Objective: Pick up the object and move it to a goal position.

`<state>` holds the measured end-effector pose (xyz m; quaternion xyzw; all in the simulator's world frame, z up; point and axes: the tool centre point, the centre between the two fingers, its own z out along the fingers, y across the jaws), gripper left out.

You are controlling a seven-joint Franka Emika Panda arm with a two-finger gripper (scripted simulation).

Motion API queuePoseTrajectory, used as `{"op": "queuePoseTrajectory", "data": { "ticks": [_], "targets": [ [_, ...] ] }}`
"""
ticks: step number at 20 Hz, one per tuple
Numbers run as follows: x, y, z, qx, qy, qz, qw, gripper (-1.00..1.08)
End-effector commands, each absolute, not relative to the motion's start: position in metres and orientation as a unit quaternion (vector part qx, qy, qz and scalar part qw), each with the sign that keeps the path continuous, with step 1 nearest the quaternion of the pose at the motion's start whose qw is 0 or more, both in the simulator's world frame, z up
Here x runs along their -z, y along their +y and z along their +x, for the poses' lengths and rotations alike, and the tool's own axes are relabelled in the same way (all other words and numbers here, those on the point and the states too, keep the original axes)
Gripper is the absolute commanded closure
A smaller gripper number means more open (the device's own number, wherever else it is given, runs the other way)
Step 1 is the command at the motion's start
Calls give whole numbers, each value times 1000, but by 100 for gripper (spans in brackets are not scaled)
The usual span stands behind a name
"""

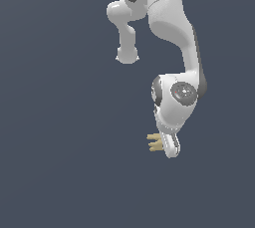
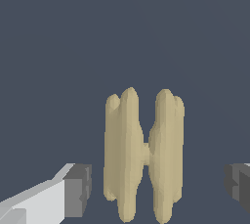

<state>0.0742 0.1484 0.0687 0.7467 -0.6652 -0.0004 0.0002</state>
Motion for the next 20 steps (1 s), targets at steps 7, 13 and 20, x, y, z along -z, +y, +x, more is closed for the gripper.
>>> {"op": "queuePoseTrajectory", "data": {
  "ticks": [7, 13, 20],
  "targets": [
    [-67, 152, 75, 0, -674, 739, 0, -92],
    [-48, 151, 74, 0, -675, 738, 0, -92],
    [-17, 151, 74, 0, -676, 737, 0, -92]
  ]
}}
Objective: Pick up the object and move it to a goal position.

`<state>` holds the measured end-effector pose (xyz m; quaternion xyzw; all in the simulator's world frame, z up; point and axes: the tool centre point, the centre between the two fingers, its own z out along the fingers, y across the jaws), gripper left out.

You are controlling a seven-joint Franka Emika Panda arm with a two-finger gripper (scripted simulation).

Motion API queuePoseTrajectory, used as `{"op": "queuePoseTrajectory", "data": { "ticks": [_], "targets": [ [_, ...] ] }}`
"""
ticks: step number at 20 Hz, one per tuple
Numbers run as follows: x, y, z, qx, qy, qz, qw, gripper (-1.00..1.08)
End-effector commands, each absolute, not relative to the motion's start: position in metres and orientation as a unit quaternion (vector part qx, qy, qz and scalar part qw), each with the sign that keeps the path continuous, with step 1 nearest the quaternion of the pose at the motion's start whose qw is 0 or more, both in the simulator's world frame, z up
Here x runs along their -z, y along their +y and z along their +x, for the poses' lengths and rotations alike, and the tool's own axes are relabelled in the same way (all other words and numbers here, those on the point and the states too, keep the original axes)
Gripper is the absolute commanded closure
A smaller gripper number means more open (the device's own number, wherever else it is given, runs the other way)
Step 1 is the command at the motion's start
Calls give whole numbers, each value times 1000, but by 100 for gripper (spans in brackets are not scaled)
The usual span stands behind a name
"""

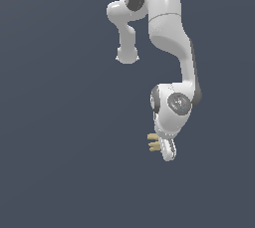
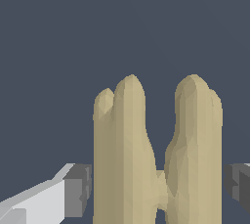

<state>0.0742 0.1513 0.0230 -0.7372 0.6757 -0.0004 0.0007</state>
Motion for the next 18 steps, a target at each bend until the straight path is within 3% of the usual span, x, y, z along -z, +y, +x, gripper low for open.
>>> {"op": "queuePoseTrajectory", "data": {
  "ticks": [1, 4, 5, 18],
  "targets": [
    [-16, 151, 74, 0, 676, -737, 0, -92],
    [-17, 152, 75, 0, 676, -737, 0, -92],
    [-17, 152, 75, 0, 676, -737, 0, 108],
    [-22, 150, 76, 1, 676, -737, 1, 108]
  ]
}}
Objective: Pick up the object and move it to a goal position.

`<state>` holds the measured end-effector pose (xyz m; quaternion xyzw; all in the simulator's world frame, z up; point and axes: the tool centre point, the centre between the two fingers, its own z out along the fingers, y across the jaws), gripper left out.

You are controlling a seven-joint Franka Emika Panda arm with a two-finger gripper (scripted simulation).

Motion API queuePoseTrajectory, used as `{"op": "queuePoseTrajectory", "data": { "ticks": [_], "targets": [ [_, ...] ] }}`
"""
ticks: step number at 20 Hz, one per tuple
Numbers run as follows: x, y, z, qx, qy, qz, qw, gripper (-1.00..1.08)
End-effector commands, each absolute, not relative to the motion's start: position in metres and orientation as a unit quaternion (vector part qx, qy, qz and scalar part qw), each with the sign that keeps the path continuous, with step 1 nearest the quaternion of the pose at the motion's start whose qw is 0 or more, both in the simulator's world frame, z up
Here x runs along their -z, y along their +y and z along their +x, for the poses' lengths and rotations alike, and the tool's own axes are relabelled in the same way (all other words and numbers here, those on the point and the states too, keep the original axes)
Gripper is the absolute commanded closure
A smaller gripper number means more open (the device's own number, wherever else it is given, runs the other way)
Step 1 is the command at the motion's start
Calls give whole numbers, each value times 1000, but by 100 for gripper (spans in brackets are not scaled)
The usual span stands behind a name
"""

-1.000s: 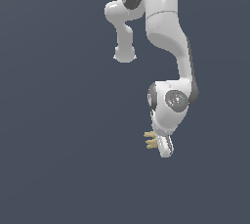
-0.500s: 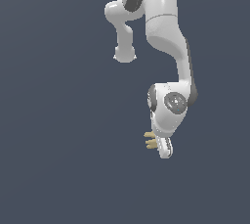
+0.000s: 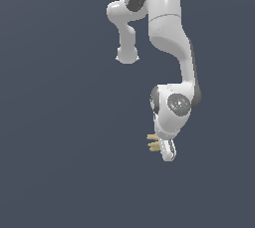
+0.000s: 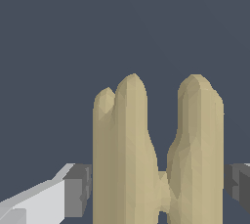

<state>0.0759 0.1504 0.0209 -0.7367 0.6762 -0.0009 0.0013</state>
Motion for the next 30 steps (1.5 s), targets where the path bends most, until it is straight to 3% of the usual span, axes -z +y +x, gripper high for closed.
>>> {"op": "queuePoseTrajectory", "data": {
  "ticks": [1, 14, 30],
  "targets": [
    [-22, 149, 75, 1, 676, -737, 1, 108],
    [-65, 115, 52, 0, 676, -737, 1, 108],
    [-187, 16, -11, -2, 676, -737, 2, 108]
  ]
}}
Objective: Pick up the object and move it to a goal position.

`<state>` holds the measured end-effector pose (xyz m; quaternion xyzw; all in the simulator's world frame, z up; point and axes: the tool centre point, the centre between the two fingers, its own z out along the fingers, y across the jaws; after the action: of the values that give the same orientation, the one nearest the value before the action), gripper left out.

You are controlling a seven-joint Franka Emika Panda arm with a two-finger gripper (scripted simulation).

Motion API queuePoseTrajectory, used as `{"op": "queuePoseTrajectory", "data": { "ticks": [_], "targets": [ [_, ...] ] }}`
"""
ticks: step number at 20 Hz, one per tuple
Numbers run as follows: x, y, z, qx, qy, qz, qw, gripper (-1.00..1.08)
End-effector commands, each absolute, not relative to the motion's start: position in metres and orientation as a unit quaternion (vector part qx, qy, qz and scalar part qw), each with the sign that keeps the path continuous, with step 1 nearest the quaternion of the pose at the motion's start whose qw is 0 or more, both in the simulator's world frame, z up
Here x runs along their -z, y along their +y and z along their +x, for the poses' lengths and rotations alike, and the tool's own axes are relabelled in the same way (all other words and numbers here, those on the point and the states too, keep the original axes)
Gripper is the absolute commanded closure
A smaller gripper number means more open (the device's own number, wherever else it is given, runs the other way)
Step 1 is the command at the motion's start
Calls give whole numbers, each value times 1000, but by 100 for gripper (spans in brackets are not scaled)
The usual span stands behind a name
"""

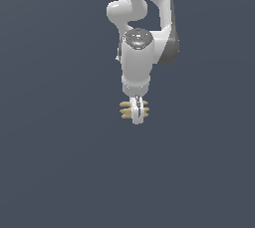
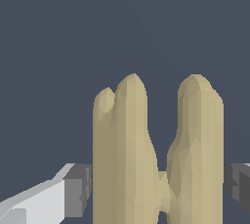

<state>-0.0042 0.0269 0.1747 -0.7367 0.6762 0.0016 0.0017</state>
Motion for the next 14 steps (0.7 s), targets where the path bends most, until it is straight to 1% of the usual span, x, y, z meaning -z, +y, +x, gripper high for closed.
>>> {"op": "queuePoseTrajectory", "data": {
  "ticks": [1, 8, 14],
  "targets": [
    [-196, 10, -15, -2, 676, -737, 2, 108],
    [-253, -36, -42, -2, 676, -737, 1, 108],
    [-290, -64, -58, -1, 676, -737, 0, 108]
  ]
}}
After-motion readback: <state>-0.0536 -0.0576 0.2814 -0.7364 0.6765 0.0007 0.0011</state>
